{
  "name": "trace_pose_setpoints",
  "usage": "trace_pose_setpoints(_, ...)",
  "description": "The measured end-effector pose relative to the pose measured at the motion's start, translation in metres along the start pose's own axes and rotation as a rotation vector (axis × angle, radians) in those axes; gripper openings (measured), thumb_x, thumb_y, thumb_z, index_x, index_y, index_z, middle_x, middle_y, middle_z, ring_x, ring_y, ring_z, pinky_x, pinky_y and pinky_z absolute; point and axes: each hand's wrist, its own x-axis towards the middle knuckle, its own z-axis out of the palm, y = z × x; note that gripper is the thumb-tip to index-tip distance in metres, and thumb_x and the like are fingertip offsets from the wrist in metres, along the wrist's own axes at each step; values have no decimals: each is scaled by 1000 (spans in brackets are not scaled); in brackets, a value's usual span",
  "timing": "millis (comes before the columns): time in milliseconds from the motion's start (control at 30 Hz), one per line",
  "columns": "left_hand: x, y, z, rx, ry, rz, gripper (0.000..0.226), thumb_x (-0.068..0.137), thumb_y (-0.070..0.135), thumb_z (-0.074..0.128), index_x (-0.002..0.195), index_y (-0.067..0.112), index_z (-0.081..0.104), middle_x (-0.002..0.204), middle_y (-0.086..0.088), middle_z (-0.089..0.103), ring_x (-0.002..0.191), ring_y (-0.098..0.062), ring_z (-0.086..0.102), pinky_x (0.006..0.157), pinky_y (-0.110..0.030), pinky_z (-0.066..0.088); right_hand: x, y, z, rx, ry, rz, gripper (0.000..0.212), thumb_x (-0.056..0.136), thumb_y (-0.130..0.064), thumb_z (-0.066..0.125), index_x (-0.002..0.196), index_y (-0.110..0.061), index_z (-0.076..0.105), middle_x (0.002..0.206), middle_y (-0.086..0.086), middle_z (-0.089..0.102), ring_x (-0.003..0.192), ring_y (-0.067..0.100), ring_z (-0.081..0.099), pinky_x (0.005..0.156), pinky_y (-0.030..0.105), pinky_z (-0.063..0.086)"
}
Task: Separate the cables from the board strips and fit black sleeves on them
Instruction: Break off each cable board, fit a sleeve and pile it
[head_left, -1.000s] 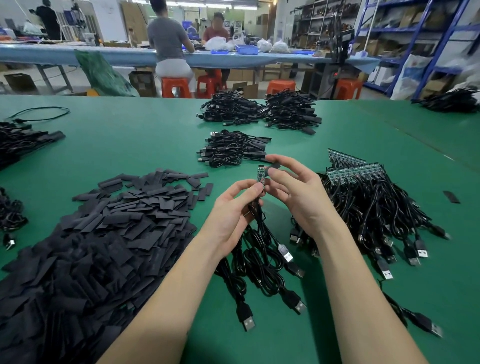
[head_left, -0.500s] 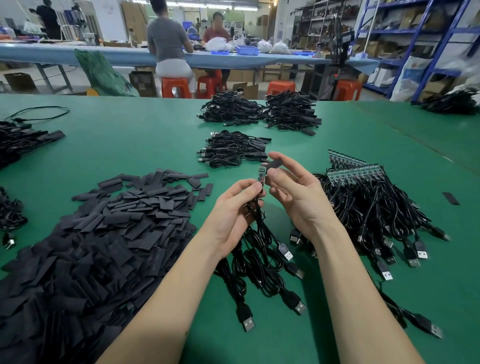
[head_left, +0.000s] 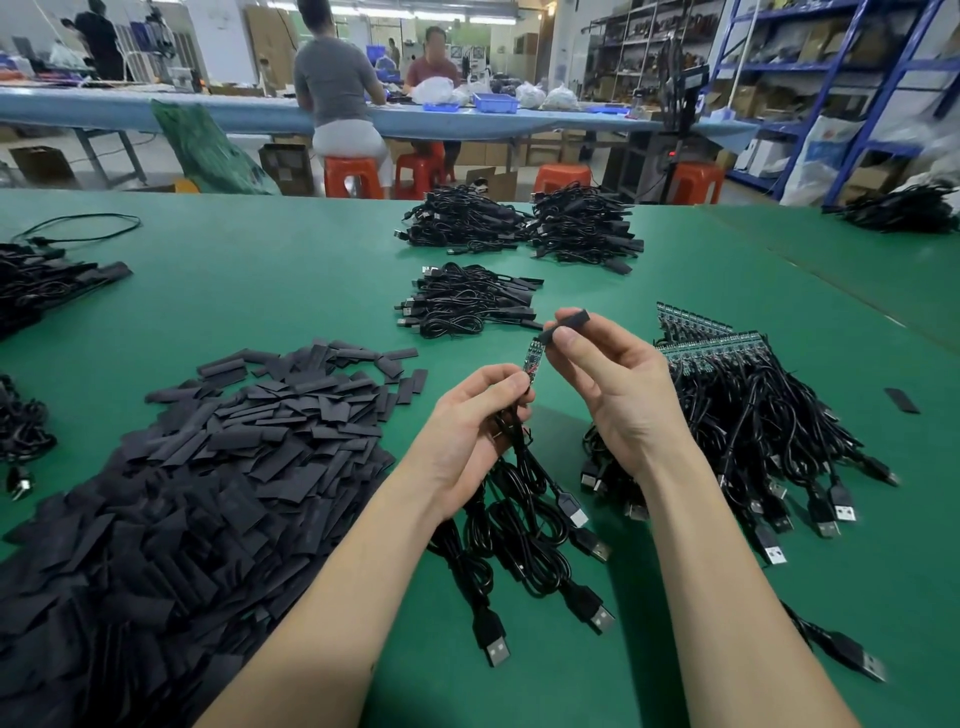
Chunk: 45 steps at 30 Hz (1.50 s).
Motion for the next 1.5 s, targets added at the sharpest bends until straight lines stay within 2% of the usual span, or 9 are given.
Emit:
trace_pose_setpoints(200, -1, 1, -2, 9, -26, -24, 6, 80, 13, 72, 85, 16, 73, 77, -2, 64, 67, -11, 59, 66, -20, 51, -1, -8, -5, -69, -49, 9, 16, 81, -2, 71, 94, -10, 78, 94, 9, 77, 92, 16, 72, 83, 22, 56)
trace_pose_setpoints(333, -2, 12, -4, 139, -71, -70, 5, 77, 14, 72, 82, 16, 73, 75, -2, 64, 65, -10, 56, 64, -18, 50, -2, -16, -11, -89, -106, 55, 19, 77, -3, 72, 93, -11, 79, 93, 9, 77, 90, 15, 73, 82, 21, 57)
trace_pose_setpoints(600, -5, 40, -16, 389, -203, -98, 13, 80, 15, 74, 92, 9, 70, 76, -2, 64, 68, -10, 55, 65, -16, 48, -7, -32, -19, -168, -311, 232, 23, 77, -1, 69, 92, -13, 81, 95, 10, 77, 90, 17, 73, 81, 23, 58)
trace_pose_setpoints(900, -5, 41, -19, 405, -219, -101, 11, 80, 15, 72, 89, 11, 70, 76, -1, 65, 68, -10, 56, 66, -17, 48, -8, -32, -14, -193, -363, 190, 20, 78, -1, 69, 94, -10, 78, 98, 13, 76, 87, 18, 72, 83, 25, 58)
trace_pose_setpoints(1067, -5, 41, -18, 423, -236, -84, 5, 82, 14, 70, 85, 12, 72, 74, -1, 65, 66, -11, 55, 65, -17, 47, -7, -30, -13, -239, -413, 171, 21, 76, -9, 78, 97, -9, 76, 101, 13, 74, 92, 21, 71, 86, 27, 57)
trace_pose_setpoints(1167, -4, 41, -18, 400, -228, -75, 3, 82, 15, 75, 84, 14, 74, 74, -2, 66, 66, -10, 57, 66, -17, 48, -7, -23, -10, -185, -373, 188, 19, 78, -4, 73, 95, -12, 78, 99, 13, 75, 89, 20, 72, 83, 25, 57)
trace_pose_setpoints(1267, 0, 39, -15, 416, -137, -14, 15, 78, 21, 77, 90, 14, 73, 77, -3, 69, 67, -11, 59, 68, -19, 49, -4, -20, -9, -162, -319, 173, 21, 77, -5, 73, 98, -10, 76, 98, 13, 75, 87, 19, 71, 82, 25, 57)
trace_pose_setpoints(1367, 3, 34, -14, 545, -55, 87, 18, 82, 21, 80, 96, 19, 69, 84, -5, 74, 72, -14, 63, 73, -23, 51, -1, -18, -9, -155, -218, 156, 23, 75, -7, 75, 98, -7, 75, 93, 12, 75, 81, 19, 71, 80, 24, 58)
trace_pose_setpoints(1500, 5, 29, -15, 701, -38, 258, 16, 82, 12, 83, 93, 19, 73, 82, 0, 75, 79, -12, 71, 80, -22, 55, 0, -14, -12, -122, -97, 195, 24, 69, -11, 81, 92, -8, 79, 89, 10, 76, 82, 16, 72, 77, 21, 57)
